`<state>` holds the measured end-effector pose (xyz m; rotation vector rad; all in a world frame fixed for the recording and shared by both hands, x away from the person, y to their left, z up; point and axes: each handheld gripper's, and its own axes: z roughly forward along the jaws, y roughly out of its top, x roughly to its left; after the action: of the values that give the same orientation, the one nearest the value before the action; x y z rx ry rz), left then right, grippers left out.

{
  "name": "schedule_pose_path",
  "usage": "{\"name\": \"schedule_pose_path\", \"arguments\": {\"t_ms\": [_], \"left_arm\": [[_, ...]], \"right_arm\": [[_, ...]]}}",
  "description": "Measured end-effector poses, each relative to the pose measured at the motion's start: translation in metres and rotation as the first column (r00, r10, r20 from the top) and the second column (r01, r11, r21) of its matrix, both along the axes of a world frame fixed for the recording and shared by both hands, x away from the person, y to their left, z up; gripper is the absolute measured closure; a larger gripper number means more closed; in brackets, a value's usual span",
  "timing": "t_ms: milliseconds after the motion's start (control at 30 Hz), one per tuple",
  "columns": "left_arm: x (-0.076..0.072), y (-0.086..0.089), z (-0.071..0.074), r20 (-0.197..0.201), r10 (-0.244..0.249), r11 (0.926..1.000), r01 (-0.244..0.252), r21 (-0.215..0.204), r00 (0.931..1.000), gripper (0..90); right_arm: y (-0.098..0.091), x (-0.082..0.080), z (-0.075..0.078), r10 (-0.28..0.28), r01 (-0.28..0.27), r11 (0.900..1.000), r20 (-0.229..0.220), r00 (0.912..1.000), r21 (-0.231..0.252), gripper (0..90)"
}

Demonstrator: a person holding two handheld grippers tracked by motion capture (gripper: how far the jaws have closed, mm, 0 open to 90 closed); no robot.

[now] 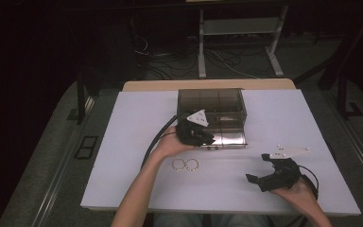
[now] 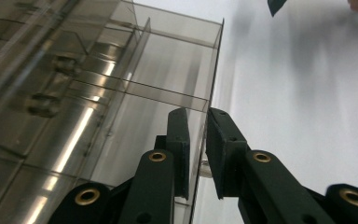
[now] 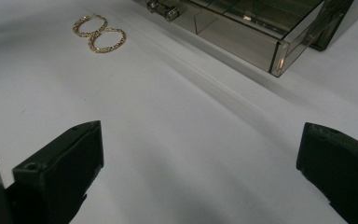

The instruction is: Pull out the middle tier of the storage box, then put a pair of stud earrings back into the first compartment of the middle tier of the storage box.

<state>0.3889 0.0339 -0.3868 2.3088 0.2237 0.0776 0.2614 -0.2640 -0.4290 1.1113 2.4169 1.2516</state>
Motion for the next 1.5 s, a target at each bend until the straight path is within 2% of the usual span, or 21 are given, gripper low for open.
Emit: {"name": "schedule_pose_path", "arguments": {"t_ms": [300,600,800,933,1167,1267,1500], "left_arm": [[-0.006,0.014,0.015,0.007,0.050,0.9984,-0.050,-0.024,0.9987,73.9],[-0.013,0.032,0.026,-0.002,0.099,0.9951,-0.099,-0.006,0.9951,64.6],[-0.020,0.044,0.030,-0.046,0.146,0.9891,-0.147,-0.012,0.9881,57.9],[-0.025,0.050,0.033,-0.048,0.168,0.9855,-0.169,-0.015,0.9845,55.0],[-0.032,0.056,0.037,-0.048,0.203,0.9788,-0.204,-0.016,0.9779,44.9],[-0.036,0.058,0.040,-0.048,0.214,0.9763,-0.215,-0.022,0.9756,38.4],[-0.047,0.065,0.040,-0.050,0.252,0.9676,-0.252,-0.007,0.9666,21.4]], "right_arm": [[-0.001,0.000,0.000,-0.007,0.007,1.0000,0.004,1.0000,0.005,0.0],[-0.003,-0.002,0.002,-0.018,0.018,0.9997,0.008,0.9998,0.018,0.0],[-0.005,-0.003,0.003,-0.027,0.027,0.9993,0.017,0.9995,0.028,0.0],[-0.005,-0.003,0.003,-0.033,0.032,0.9989,0.015,0.9993,0.033,0.0],[-0.004,-0.004,0.005,-0.035,0.034,0.9988,0.022,0.9992,0.034,0.0],[-0.004,-0.004,0.005,-0.034,0.033,0.9988,0.023,0.9991,0.035,0.0],[-0.006,-0.004,0.006,-0.045,0.044,0.9983,0.028,0.9986,0.040,0.0]]}}
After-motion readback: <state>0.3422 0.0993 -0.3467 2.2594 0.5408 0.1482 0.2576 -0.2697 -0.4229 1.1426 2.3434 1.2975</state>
